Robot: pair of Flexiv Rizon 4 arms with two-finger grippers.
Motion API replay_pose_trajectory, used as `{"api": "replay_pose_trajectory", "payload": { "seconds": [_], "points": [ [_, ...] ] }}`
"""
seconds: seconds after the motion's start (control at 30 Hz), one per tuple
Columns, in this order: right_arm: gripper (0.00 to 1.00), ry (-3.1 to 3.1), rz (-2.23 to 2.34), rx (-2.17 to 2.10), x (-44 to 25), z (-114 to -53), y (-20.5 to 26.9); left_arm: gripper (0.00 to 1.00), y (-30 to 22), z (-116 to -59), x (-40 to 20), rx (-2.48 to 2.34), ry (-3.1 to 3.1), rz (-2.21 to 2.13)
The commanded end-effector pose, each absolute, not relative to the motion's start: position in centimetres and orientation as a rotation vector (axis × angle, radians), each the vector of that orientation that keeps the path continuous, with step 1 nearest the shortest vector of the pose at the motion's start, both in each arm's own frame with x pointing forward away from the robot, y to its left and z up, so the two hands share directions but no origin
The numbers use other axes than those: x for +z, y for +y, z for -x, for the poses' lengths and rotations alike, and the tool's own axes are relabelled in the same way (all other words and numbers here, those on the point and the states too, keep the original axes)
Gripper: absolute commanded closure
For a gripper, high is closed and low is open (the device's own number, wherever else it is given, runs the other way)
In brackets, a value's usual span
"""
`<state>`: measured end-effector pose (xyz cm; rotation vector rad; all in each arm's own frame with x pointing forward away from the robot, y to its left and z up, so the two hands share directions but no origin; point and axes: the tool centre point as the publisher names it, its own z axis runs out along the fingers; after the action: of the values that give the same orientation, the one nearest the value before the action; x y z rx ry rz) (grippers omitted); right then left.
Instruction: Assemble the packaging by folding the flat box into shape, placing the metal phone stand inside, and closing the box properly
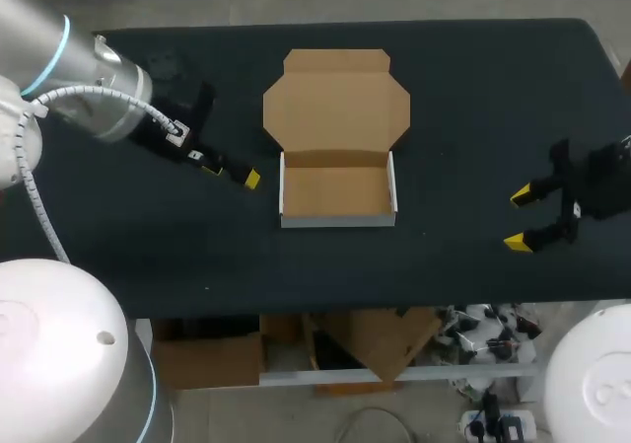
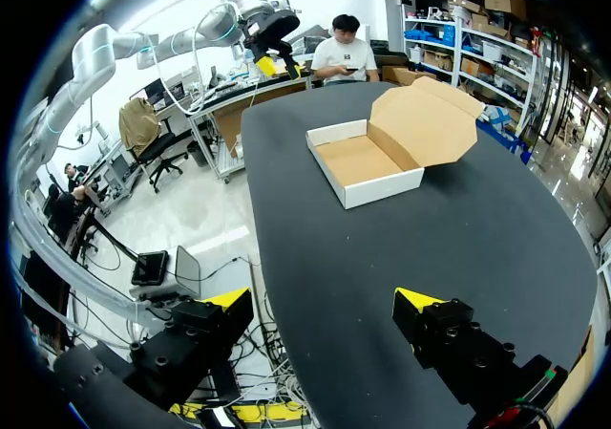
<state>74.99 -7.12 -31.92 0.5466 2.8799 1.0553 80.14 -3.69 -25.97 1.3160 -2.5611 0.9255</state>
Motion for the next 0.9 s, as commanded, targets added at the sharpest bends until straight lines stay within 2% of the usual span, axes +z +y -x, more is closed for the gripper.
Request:
{"api": "replay_pose_trajectory", "payload": {
  "seconds": [0.03,0.57,0.9],
  "points": [
    [0.0,2.878,-0.544,1.062,-31.9,-74.9,-7.2,0.0,-2.4,-78.1,-25.0,0.982,-2.568,-1.345],
    [0.0,2.878,-0.544,1.062,-31.9,-74.9,-7.2,0.0,0.2,-74.3,-23.9,0.939,-2.581,-1.372],
    [0.0,2.833,-0.661,1.083,-31.5,-75.3,-8.2,0.0,1.3,-74.0,-23.7,0.871,-2.535,-1.507]
  ]
}}
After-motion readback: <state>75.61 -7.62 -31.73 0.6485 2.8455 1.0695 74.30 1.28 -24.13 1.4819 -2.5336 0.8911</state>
